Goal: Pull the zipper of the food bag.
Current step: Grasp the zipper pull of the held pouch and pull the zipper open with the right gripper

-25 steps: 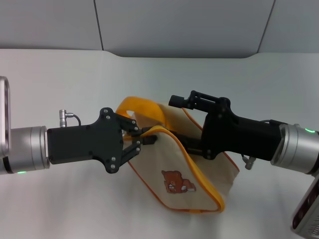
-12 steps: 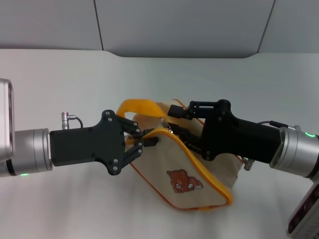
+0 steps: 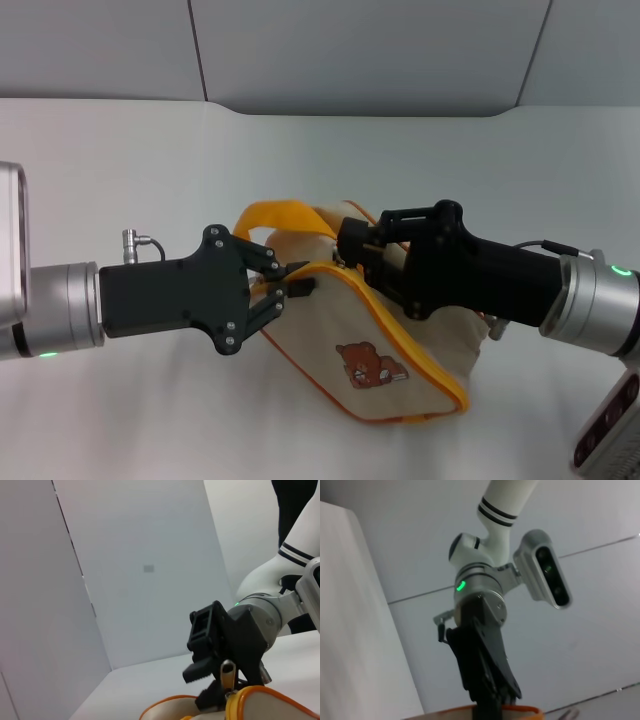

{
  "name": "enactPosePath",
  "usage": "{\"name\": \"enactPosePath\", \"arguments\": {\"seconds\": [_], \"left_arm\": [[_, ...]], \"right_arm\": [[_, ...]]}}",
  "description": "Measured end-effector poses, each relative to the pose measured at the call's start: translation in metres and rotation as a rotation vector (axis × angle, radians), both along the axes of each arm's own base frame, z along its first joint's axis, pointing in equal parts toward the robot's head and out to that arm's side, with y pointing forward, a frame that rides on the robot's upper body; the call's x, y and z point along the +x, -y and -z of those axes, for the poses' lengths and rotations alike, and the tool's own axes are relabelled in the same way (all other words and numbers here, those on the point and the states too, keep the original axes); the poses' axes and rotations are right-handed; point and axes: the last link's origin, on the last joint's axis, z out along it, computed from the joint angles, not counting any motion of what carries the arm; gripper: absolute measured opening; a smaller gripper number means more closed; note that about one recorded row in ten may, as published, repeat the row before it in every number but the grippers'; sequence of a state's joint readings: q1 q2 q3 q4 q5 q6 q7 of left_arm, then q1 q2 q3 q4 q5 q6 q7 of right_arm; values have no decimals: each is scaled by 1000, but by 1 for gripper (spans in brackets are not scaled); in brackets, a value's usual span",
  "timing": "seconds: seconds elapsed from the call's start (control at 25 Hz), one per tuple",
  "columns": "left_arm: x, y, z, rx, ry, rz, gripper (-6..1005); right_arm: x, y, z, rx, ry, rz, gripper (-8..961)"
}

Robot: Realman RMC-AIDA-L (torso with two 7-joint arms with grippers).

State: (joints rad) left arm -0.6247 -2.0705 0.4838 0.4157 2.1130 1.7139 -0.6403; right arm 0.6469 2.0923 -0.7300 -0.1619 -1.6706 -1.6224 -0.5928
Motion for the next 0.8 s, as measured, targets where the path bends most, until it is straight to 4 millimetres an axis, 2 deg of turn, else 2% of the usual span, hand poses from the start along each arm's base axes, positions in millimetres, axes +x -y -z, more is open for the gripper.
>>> {"name": "enactPosePath", "arguments": {"seconds": [0.44,0.64,0.8], "left_arm": [[-2,1,-2,1,5,-5,70],[-2,2,-2,-2,4,-4,71],[-2,2,-1,-6,2,-2,72]], "right_arm": [[8,-2,-2,-96,-34,141,241],[6,1,-5,-95,-50,114,478],[3,-1,-7,-91,-50,94,565]]}}
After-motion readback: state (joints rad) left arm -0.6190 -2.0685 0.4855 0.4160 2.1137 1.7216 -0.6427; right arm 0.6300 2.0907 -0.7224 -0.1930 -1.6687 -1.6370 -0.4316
